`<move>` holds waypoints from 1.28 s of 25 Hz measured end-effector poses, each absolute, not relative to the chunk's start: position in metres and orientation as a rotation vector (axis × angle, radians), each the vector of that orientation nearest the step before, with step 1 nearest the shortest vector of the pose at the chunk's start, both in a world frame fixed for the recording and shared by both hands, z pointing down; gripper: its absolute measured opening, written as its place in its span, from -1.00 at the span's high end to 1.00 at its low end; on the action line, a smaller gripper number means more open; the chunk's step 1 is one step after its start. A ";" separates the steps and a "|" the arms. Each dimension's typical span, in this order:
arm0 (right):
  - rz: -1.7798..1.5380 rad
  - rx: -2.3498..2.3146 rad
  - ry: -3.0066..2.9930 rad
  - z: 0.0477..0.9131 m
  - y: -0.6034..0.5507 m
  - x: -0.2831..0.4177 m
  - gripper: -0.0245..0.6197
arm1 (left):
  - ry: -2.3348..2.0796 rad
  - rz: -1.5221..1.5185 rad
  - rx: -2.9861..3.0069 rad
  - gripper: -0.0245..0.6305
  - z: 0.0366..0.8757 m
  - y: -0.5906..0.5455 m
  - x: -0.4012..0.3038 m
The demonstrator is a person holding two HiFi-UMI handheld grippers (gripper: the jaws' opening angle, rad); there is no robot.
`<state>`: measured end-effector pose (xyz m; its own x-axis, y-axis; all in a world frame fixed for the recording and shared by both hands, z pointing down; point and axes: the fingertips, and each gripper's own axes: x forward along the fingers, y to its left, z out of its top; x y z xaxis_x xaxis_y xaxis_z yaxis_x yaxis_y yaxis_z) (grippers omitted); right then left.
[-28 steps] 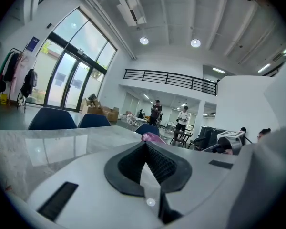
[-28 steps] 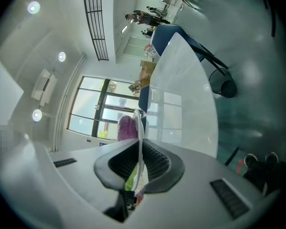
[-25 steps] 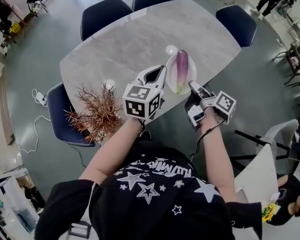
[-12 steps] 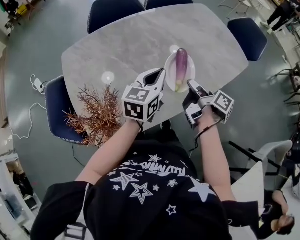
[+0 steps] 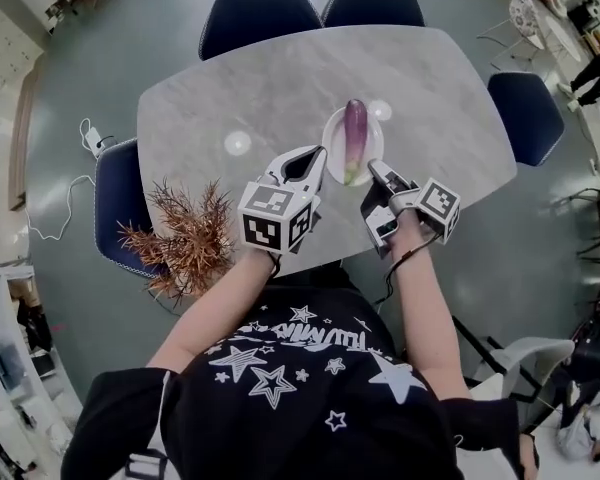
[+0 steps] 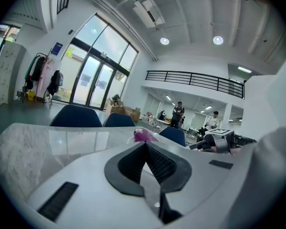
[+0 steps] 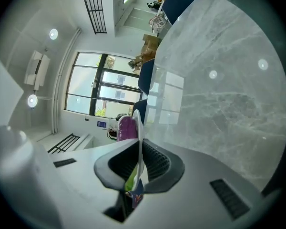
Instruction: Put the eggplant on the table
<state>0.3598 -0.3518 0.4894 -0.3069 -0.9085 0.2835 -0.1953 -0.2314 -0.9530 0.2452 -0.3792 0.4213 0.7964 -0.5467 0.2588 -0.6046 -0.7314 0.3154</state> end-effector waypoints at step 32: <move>-1.977 -1.360 1.651 0.612 -0.447 0.363 0.86 | -1.251 0.301 2.395 0.90 0.491 -0.475 0.219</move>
<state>0.3634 -0.4465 0.6116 -0.5438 -0.6764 0.4968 -0.3681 -0.3397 -0.8655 0.2190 -0.4745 0.4915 0.5717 -0.7295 0.3754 -0.8205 -0.5072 0.2638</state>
